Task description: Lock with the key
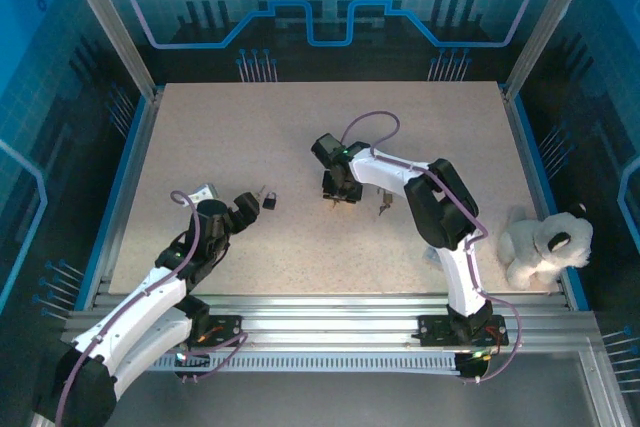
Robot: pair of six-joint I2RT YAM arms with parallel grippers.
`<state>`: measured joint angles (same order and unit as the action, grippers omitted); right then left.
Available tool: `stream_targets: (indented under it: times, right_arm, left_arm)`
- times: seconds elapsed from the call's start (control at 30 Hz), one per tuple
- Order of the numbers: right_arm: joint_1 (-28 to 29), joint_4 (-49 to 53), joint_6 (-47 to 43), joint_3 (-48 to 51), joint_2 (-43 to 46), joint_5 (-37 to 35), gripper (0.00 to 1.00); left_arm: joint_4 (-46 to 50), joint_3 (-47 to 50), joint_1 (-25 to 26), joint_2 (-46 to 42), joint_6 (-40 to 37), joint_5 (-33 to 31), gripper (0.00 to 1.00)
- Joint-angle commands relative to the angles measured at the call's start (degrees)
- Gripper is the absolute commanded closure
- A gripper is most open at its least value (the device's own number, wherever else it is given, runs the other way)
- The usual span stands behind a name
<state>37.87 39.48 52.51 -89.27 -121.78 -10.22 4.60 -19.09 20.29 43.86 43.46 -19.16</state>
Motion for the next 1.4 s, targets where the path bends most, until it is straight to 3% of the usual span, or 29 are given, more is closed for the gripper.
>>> stream_targets:
  times: [0.0,0.1,0.17,0.43,0.53,0.83,1.37]
  right_arm:
    - [-1.52,-0.32,0.04,-0.67,-2.43,2.01,0.61]
    - [-2.35,-0.81,-0.55,-0.83,-3.17,2.75,0.62]
    - [-2.79,-1.32,-1.25,-0.77,-3.47,2.99,0.68]
    - [-3.26,-1.78,-5.45,-0.63,-2.81,0.31,0.7]
    - [-3.27,-2.55,-8.28,-0.21,-2.68,-0.29,0.77]
    - [-2.54,-10.15,-19.73,6.44,3.33,0.98,0.76]
    - [-2.45,-19.19,-30.36,17.04,12.21,15.52,0.74]
  left_arm:
    - [-0.52,-0.27,-0.34,0.09,-0.22,1.06,0.01]
    - [-0.53,-0.3,-0.35,0.11,-0.23,1.21,0.01]
    - [-0.56,-0.24,-0.35,0.14,-0.26,1.1,0.01]
    - [-0.85,-0.35,-0.34,0.7,-0.24,1.43,0.01]
    - [-0.86,-0.33,-0.34,0.7,-0.35,1.48,0.01]
    - [-1.1,-0.21,-0.34,0.87,-0.48,1.31,0.01]
    - [-4.44,0.55,-0.34,2.99,1.41,4.18,0.01]
